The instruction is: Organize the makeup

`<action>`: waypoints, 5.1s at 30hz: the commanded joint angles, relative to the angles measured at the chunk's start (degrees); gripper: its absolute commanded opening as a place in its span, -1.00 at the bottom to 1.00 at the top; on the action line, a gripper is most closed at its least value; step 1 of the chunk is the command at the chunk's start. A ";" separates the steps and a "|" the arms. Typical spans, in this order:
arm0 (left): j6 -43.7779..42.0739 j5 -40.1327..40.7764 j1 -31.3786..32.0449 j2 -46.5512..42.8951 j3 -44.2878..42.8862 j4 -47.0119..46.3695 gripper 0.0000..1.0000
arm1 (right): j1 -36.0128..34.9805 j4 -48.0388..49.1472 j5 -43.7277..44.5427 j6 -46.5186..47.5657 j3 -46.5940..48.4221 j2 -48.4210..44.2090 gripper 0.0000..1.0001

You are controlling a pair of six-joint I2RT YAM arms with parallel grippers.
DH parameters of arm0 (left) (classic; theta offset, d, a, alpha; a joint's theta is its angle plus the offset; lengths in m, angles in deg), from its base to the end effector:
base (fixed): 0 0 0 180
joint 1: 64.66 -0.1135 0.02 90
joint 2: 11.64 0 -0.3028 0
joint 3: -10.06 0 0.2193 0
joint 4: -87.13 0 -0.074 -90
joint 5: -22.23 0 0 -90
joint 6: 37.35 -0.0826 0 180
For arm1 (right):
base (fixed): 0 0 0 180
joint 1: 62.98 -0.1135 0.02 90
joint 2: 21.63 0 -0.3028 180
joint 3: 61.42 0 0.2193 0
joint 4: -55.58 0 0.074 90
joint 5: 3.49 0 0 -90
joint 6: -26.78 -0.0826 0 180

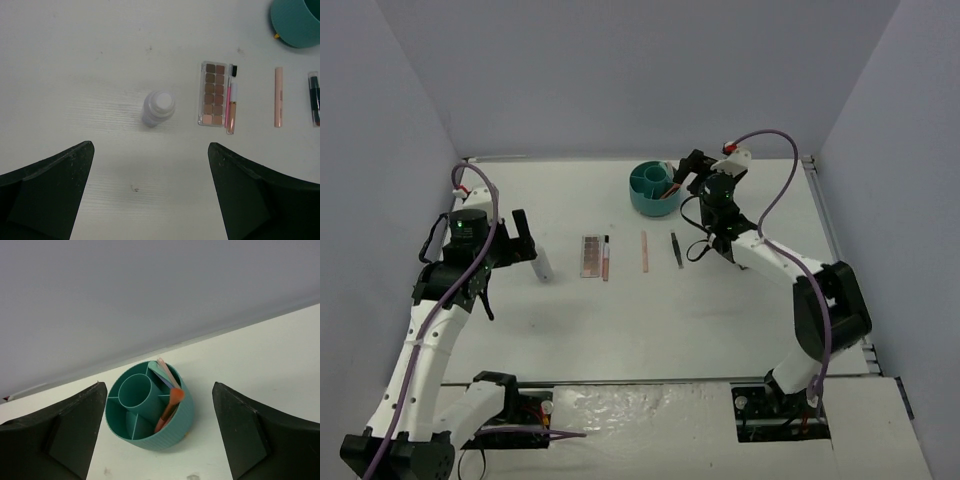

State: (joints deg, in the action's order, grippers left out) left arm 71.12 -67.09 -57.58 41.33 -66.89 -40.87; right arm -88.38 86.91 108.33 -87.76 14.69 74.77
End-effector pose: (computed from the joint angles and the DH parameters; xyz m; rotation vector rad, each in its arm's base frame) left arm 0.1750 -0.0208 0.3708 -0.2128 2.0593 -0.2630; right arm 0.3811 0.1470 0.3672 0.3104 1.3730 0.4629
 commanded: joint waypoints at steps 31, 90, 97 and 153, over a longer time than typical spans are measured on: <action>6.99 13.74 25.53 51.56 -23.93 -6.74 -0.28 | 2.61 -40.79 -8.05 7.89 -15.00 -42.20 1.00; 9.39 10.57 25.44 63.93 -27.00 -9.17 -0.66 | 2.73 -40.00 -7.67 7.92 -16.02 -41.61 1.00; 10.68 9.67 25.49 65.57 -27.09 -8.59 -0.66 | 2.73 -39.96 -7.88 8.01 -15.93 -41.55 1.00; 2.13 -2.77 24.55 44.36 -19.31 -23.69 -1.00 | 2.81 -40.01 -25.09 8.02 -11.13 -41.38 0.98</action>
State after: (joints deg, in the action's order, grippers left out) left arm 79.91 -65.82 -34.64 96.43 -85.05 -55.42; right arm -85.88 43.25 91.44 -79.81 -1.33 33.22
